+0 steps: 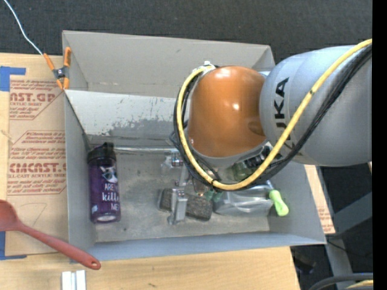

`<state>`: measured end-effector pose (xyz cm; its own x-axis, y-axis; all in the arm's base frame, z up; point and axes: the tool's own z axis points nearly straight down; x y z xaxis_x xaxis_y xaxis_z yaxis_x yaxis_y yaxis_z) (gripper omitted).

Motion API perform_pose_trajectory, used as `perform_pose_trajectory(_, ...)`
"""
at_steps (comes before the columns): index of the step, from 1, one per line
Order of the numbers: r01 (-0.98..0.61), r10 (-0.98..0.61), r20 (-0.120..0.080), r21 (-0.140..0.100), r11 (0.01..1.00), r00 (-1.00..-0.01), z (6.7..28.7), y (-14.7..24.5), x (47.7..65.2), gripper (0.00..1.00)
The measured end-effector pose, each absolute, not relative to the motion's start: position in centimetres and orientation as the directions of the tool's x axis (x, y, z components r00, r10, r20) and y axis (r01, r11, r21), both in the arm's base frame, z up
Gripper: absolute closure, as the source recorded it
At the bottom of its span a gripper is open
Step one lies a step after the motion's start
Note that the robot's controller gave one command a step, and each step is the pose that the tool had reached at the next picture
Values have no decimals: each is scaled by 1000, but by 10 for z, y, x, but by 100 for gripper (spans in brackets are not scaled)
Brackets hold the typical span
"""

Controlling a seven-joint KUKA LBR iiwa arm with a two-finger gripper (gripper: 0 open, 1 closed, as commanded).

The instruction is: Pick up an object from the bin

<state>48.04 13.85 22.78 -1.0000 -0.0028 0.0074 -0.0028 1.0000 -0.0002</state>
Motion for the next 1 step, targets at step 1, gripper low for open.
perform_pose_trajectory(1, -1, -1, -1, 1, 1000, -1000, 232, 137, 482, 0)
